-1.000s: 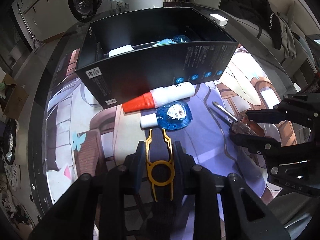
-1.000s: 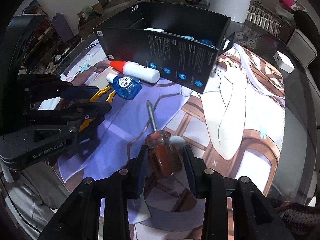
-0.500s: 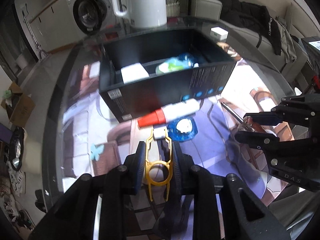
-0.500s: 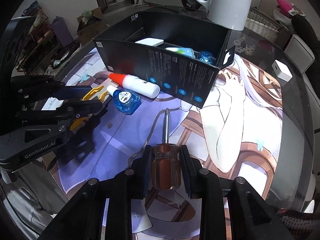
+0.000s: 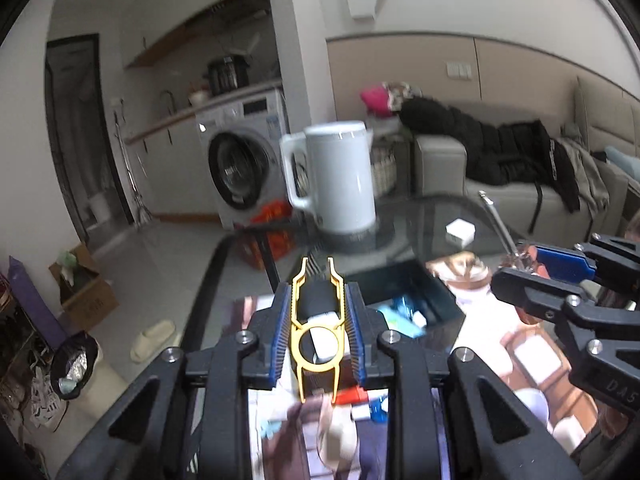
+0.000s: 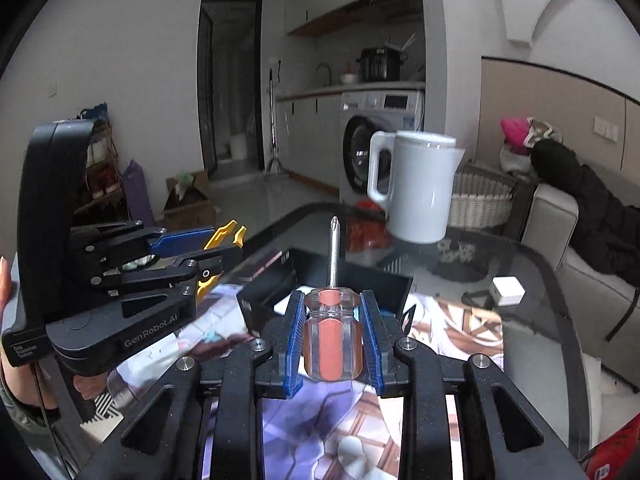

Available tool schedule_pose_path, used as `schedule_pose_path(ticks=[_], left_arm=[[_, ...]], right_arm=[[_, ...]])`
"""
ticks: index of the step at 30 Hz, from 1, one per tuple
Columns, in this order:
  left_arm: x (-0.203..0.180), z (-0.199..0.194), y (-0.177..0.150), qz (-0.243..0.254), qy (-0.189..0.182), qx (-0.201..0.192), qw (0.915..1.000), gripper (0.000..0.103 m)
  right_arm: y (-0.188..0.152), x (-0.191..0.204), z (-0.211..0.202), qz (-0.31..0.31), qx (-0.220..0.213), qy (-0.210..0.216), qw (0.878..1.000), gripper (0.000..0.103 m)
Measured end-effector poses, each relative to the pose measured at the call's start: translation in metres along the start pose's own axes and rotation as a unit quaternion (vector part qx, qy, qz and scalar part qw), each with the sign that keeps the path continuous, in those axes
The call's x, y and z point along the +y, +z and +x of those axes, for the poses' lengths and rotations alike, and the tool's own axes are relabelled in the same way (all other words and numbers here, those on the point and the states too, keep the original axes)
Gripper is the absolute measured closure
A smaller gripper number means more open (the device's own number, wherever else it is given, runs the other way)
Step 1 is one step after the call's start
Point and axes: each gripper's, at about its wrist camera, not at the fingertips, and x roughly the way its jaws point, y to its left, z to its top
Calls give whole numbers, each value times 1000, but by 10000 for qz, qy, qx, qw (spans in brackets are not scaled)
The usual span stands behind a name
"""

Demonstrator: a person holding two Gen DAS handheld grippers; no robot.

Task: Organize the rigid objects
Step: 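Lift the yellow tool with the left tool while the right tool carries the screwdriver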

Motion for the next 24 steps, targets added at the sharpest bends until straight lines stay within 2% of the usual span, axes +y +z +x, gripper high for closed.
schedule_pose_path(ticks=[4,7,18,24], left_arm=[[9,-11,7,-159,133,-479,9986,79],[12,-11,10,-230,148,-593,9979,79],[12,2,12,-309,135,-544,9980,79],[12,23,17,-419,141,-466,9979,79]], right_arm=[[8,1,-17,95,-655,-192,9976,77],[11,0,-24,172,-932,-267,9951,77],[18,-3,-25,272,-1012,-285,9941,77],[24,-7,-16,333,-1083,-362,9929,77]])
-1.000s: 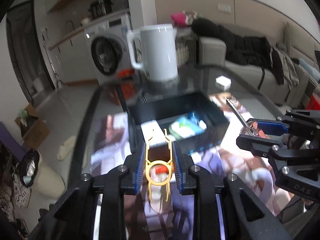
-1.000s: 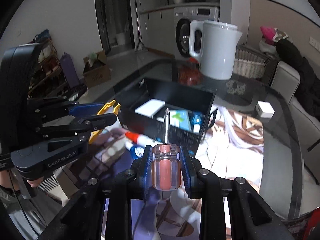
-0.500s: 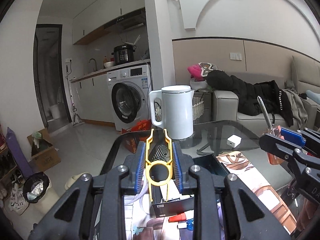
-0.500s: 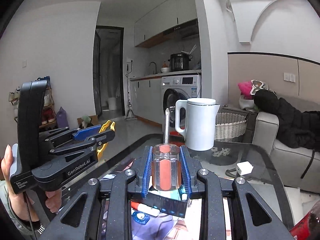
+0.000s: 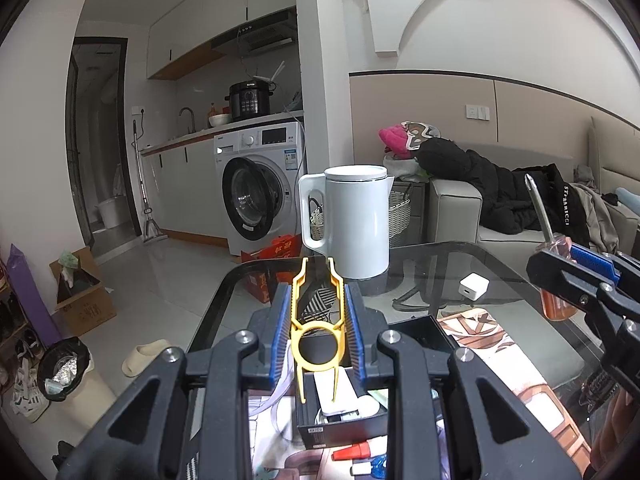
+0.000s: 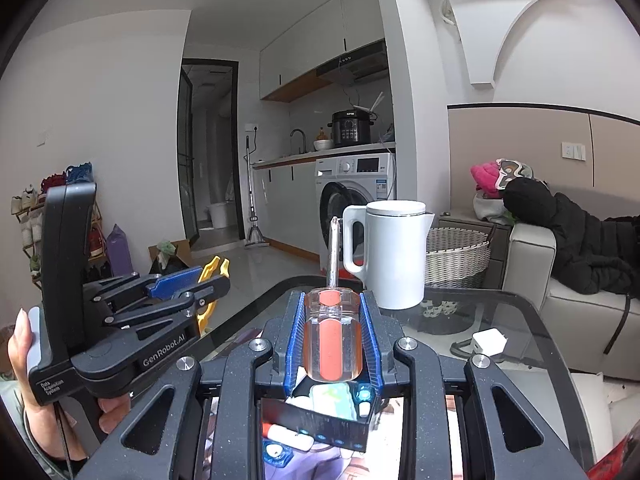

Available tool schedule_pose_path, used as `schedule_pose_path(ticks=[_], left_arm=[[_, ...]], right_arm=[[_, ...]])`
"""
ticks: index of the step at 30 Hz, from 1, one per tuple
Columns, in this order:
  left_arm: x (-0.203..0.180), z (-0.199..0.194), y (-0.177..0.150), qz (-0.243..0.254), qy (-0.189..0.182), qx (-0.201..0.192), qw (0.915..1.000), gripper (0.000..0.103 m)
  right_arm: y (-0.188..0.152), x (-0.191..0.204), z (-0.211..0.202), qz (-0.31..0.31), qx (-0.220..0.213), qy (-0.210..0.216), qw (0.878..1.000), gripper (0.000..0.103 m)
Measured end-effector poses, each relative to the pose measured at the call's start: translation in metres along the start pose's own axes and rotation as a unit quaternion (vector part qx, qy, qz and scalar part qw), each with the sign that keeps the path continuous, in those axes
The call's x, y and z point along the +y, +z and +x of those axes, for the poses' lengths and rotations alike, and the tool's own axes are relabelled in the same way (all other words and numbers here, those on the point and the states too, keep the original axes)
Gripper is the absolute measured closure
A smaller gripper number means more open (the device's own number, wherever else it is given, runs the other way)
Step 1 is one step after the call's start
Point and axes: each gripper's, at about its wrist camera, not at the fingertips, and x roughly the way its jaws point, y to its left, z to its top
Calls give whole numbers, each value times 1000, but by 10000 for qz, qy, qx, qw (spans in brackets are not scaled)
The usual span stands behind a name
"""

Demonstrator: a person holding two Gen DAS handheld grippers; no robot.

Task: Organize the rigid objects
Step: 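Lift the yellow tool with the left tool while the right tool carries the screwdriver, then open the left tool to drop the yellow tool while the right tool drops the screwdriver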

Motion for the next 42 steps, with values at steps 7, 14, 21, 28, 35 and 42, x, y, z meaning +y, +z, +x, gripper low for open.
schedule_pose_path(ticks=[7,14,21,28,35,42], left_arm=[[1,39,-2,-219,0,230,9995,79],[7,69,-8,-277,37,357,9990,79],[6,98,-12,-262,-71,731,9970,79],[-6,122,-23,-74,-207,1483,9887,79],[-22,138,-38,216,-365,2236,9738,79],[-33,152,-52,320,-403,2857,9569,79]], right_arm=[[4,-4,26,107,35,-119,9999,77],[7,-14,56,266,111,-101,9995,77],[1,-25,91,364,591,-58,9976,77],[-13,-24,121,378,1412,19,9893,77],[-39,-33,153,535,2499,87,9667,77],[-61,-39,162,704,3028,199,9502,77]])
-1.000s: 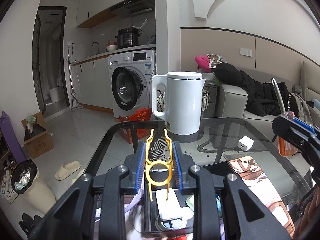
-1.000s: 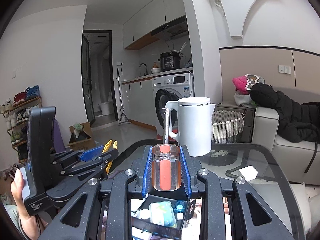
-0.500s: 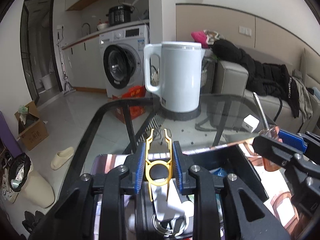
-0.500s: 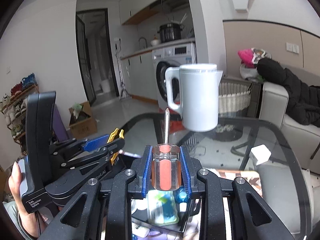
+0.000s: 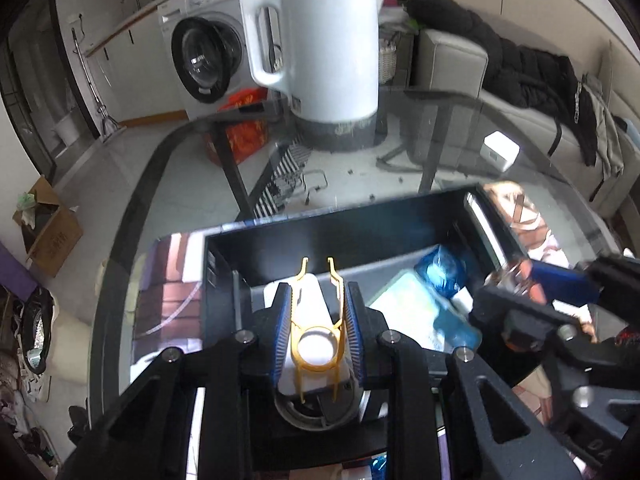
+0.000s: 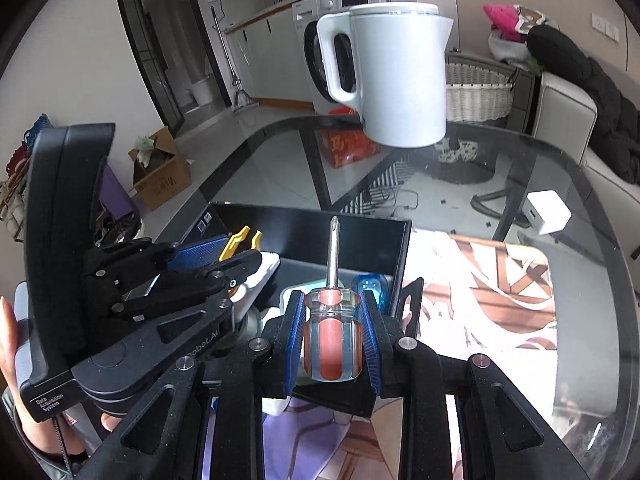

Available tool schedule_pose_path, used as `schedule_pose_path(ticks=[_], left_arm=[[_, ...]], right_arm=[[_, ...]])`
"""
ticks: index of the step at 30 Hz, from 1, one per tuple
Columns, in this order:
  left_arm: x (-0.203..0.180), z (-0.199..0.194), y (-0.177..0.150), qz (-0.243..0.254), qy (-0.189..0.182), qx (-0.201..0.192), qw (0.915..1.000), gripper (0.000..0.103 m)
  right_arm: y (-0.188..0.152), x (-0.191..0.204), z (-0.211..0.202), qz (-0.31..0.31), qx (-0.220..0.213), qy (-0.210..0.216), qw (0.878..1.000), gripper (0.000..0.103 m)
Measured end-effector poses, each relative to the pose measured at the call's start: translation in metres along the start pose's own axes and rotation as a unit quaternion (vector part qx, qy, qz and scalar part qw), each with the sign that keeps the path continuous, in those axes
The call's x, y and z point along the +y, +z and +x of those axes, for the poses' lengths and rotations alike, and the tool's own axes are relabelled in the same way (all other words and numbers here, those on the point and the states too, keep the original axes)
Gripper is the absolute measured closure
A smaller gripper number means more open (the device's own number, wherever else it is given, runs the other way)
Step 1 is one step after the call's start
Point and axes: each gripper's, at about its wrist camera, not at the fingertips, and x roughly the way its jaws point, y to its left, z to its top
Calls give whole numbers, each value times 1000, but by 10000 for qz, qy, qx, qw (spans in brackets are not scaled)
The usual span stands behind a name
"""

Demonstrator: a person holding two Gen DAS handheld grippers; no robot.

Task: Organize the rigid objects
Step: 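Open the left tool to drop the yellow tool while the right tool drops the screwdriver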

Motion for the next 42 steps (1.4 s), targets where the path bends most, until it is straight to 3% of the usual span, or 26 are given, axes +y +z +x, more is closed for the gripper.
schedule_pose_path(ticks=[11,15,30,42], left_arm=[[-6,3,-4,28,-15,93,10000,77],[-3,-3,-6,-77,-147,13,9999,55],[5,-37,-23,-68,-63,-170,9998,50],[8,-66,-43,43,26,-315,9995,47]], right_arm=[[-3,0,-4,19,120,92,9999,76],[-2,-1,-7,63,71,89,9999,76],[-12,11,-38,-173,-209,63,9996,76],[-33,25,-53,-475,-70,152,9987,76]])
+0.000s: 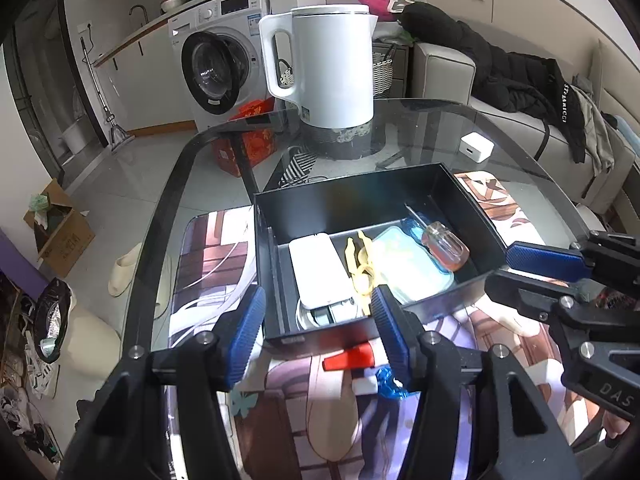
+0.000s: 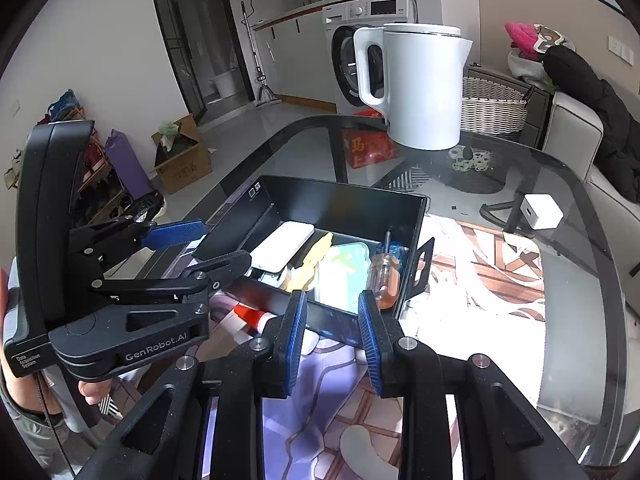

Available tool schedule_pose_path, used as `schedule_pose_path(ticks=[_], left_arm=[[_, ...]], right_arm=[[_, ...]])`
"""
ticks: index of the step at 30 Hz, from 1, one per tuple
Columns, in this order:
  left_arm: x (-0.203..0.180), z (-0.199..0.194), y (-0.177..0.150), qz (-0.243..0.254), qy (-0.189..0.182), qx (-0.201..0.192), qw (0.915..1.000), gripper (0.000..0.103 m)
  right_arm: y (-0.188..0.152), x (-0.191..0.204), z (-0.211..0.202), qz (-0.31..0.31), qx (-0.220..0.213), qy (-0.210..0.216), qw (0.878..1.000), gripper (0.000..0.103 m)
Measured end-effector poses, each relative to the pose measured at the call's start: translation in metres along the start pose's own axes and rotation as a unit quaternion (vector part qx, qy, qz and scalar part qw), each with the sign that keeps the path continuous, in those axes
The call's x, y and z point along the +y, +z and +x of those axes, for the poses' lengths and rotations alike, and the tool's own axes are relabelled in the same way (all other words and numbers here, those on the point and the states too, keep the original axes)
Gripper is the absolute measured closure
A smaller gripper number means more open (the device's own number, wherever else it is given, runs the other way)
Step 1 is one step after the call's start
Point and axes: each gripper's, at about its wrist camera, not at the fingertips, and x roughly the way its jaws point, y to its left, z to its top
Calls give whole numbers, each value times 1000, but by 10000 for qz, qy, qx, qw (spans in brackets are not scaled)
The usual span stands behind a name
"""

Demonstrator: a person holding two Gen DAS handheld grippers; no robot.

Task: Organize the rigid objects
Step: 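Open the left tool to drop the yellow tool while the right tool drops the screwdriver, then withdraw both tools from the box toward the glue bottle and blue bottle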

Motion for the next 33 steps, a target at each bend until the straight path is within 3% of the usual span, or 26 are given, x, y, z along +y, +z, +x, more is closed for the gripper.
schedule_pose_path(ticks=[12,22,33], left_arm=[[0,2,-19,194,57,227,9995,45],[1,33,-40,360,64,764,9964,44],[10,36,-45,328,24,822,9961,42]], right_arm=[[-7,10,5,-33,221,84,9997,76],[-16,14,42,-61,661,60,9978,76],[-19,23,69,-78,920,156,9956,76]])
